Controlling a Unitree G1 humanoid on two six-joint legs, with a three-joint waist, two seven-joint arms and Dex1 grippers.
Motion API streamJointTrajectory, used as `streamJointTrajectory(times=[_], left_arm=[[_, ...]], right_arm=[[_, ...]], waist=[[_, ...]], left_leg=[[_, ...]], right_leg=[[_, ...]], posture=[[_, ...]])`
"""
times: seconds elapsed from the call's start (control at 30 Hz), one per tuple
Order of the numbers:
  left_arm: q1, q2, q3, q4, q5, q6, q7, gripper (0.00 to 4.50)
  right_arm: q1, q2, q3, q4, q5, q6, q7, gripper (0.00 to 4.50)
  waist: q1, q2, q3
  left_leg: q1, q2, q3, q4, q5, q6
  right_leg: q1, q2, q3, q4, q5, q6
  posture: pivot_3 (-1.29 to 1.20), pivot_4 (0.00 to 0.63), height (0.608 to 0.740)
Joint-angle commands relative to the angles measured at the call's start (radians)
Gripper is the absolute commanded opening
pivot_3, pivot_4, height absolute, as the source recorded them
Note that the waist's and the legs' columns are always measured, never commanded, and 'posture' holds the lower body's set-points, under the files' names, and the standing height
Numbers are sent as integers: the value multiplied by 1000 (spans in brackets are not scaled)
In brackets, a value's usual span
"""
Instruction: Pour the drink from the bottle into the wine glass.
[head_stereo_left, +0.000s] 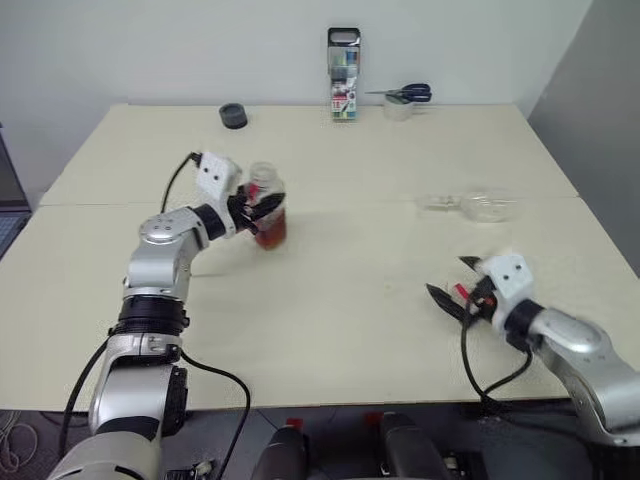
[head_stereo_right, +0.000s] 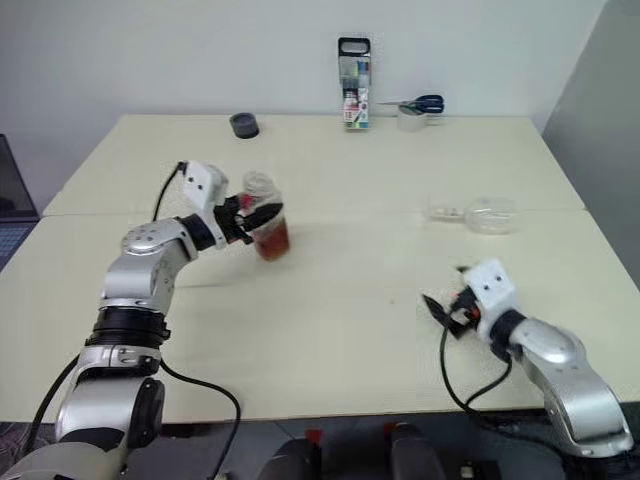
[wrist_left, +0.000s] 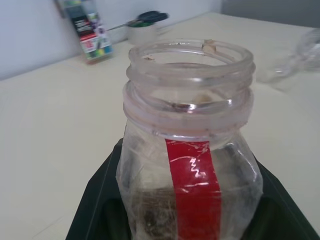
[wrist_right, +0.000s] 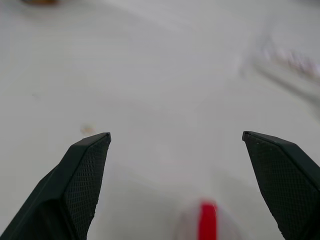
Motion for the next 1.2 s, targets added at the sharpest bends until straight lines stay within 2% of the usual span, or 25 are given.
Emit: streamJointTrajectory(times=[0.03, 0.2, 0.33, 0.7, 0.77, 0.83, 0.97, 1.0, 1.2], left_arm=[[3, 36, 61, -34, 0, 0, 73, 1820], [27, 45, 122, -42, -7, 49, 204, 1820], [59, 50, 135, -88, -11, 74, 237, 1818], [158, 18, 169, -166, -40, 79, 301, 1818], [180, 5, 170, -180, -42, 75, 315, 2540], [199, -11, 174, -199, -55, 79, 320, 3029], [224, -29, 169, -225, -60, 82, 320, 4313], [227, -32, 169, -226, -59, 79, 320, 4476], [237, -38, 161, -217, -47, 53, 318, 4476]], right_arm=[[-107, 51, 76, -26, 47, 34, 38, 4500], [-295, 158, 199, 62, 40, 82, 53, 4500], [-405, 235, 251, 148, 16, 93, 47, 4500], [-495, 326, 304, 236, -41, 74, 56, 4500], [-499, 333, 305, 238, -46, 74, 58, 4500], [-501, 338, 306, 238, -48, 75, 59, 4500], [-499, 342, 305, 231, -48, 79, 59, 4500], [-498, 343, 305, 229, -49, 81, 60, 4500], [-492, 340, 304, 222, -51, 84, 63, 4500]], waist=[[4, 0, 0], [11, 0, 0], [11, 0, 0], [9, -1, 0], [10, -1, 0], [11, -1, -1], [11, -1, -1], [11, -1, -1], [11, -1, -1]], left_leg=[[0, 0, -1, 0, 0, 0], [-2, -2, 0, 2, 2, -3], [-2, -2, -1, 2, 2, -4], [-1, -2, 0, 1, 2, -4], [-1, -2, 0, 1, 2, -4], [-1, -2, 0, 1, 2, -4], [-1, -2, 0, 1, 2, -4], [-1, -2, 0, 1, 2, -4], [-1, -2, 0, 1, 2, -4]], right_leg=[[0, 0, -1, 0, 0, 0], [0, -4, 0, -1, 0, 0], [-1, -4, -1, 0, 0, 0], [-2, -4, -1, 0, 0, 0], [-2, -4, -1, 0, 0, 0], [-2, -4, -1, 0, 0, 0], [-2, -5, -1, 0, 0, 0], [-2, -5, -1, 0, 0, 0], [-2, -5, -1, 0, 0, -1]], posture=[[0, 150, 740], [0, 150, 740], [0, 150, 740], [0, 150, 740], [0, 150, 740], [0, 150, 740], [0, 150, 740], [0, 150, 740], [0, 150, 740]])
